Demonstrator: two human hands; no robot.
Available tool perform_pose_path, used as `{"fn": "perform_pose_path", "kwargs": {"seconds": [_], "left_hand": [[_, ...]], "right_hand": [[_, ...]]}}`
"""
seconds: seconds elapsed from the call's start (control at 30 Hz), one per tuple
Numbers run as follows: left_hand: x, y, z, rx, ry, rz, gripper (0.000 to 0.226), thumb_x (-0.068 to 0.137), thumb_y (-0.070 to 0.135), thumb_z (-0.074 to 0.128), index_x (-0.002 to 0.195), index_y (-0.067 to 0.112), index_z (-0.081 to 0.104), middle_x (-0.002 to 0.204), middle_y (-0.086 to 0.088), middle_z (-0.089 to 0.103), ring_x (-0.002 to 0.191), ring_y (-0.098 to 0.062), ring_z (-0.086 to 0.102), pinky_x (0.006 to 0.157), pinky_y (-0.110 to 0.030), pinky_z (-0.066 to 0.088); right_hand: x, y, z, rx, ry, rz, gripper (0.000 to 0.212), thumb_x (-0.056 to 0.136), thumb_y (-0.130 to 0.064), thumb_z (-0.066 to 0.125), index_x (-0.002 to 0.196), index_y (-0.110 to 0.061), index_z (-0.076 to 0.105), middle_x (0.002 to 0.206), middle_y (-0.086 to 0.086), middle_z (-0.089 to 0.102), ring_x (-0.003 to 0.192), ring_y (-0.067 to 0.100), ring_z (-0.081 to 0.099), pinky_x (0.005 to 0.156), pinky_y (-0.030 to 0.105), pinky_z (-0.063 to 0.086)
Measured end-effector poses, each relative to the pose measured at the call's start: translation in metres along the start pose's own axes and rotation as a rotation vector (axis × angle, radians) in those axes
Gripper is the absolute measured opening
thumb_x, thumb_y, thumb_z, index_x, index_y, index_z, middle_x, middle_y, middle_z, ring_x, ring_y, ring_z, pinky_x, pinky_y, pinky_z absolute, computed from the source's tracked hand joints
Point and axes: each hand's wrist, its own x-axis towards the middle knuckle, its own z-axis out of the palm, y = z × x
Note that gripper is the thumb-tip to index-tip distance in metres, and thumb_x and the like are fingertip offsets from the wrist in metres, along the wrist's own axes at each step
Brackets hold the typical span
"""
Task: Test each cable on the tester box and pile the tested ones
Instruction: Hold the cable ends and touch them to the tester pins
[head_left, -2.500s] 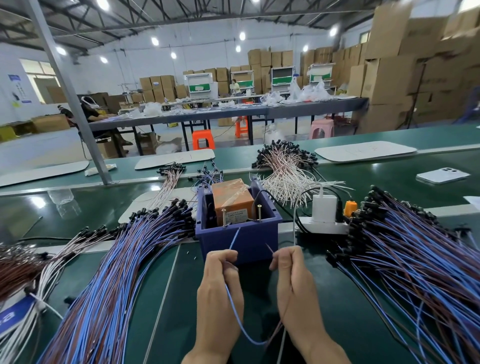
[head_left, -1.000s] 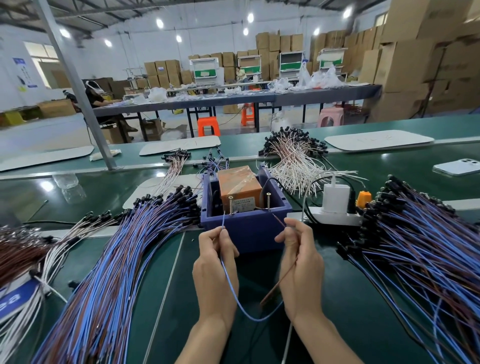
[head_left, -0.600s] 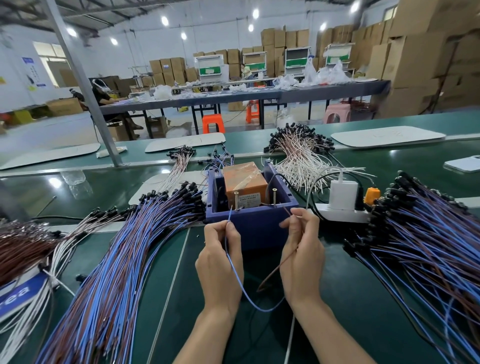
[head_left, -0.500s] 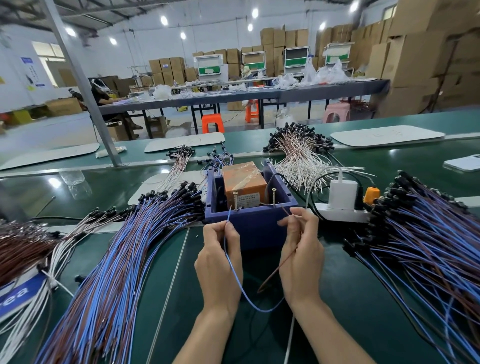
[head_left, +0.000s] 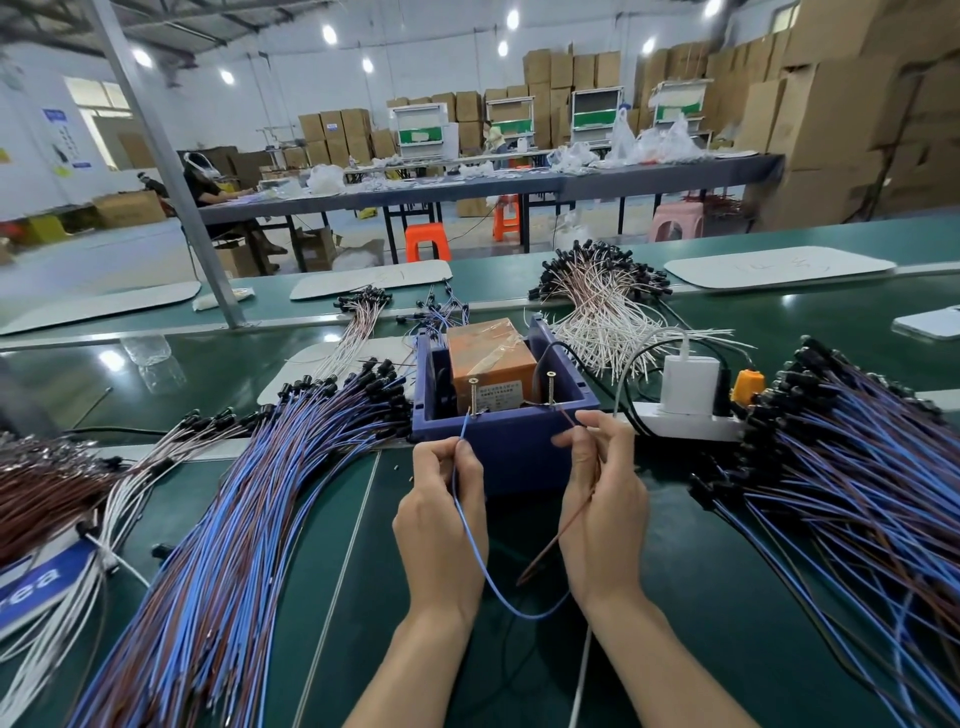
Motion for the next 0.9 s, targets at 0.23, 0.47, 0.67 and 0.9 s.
{"fn": "perform_pose_path", "kwargs": {"seconds": [0.23,0.47,0.67,0.9], "left_hand": [[0.0002,-0.0004,-0.0002,-0.019,-0.028,-0.015,0.014,0.103,0.039,0.047,0.091,0.032,0.049,0.068,0.012,0.062,0.058,-0.016,0.060,0.060,-0.050,0.051],[-0.0005,0.0001,0.0000,-0.009,-0.023,-0.012,0.015,0.102,0.041,0.045,0.091,0.032,0.048,0.072,0.014,0.063,0.058,-0.016,0.059,0.061,-0.049,0.050],[-0.0002,-0.0008,0.0002,-0.003,-0.024,-0.001,0.015,0.103,0.038,0.047,0.091,0.029,0.049,0.066,0.011,0.061,0.058,-0.018,0.058,0.060,-0.049,0.050],[-0.0003,-0.0006,-0.0002,-0.006,-0.027,-0.004,0.016,0.102,0.040,0.046,0.091,0.029,0.049,0.069,0.011,0.061,0.057,-0.019,0.058,0.060,-0.050,0.050]], "right_hand": [[0.0002,-0.0004,-0.0002,-0.025,-0.005,-0.003,0.011,0.108,-0.030,0.038,0.112,-0.036,0.047,0.093,-0.020,0.066,0.080,-0.004,0.062,0.067,0.003,0.039],[0.0002,-0.0008,-0.0002,-0.028,-0.010,0.016,0.021,0.108,-0.039,0.035,0.115,-0.028,0.051,0.081,-0.023,0.061,0.078,-0.005,0.061,0.066,0.004,0.039],[0.0002,-0.0010,-0.0006,-0.028,-0.019,0.006,0.023,0.107,-0.039,0.035,0.117,-0.025,0.051,0.089,-0.028,0.063,0.083,-0.010,0.061,0.069,0.001,0.039],[-0.0003,-0.0018,-0.0013,-0.026,-0.033,0.020,0.021,0.108,-0.037,0.035,0.117,-0.026,0.051,0.083,-0.022,0.062,0.079,-0.001,0.063,0.067,0.005,0.041]]}}
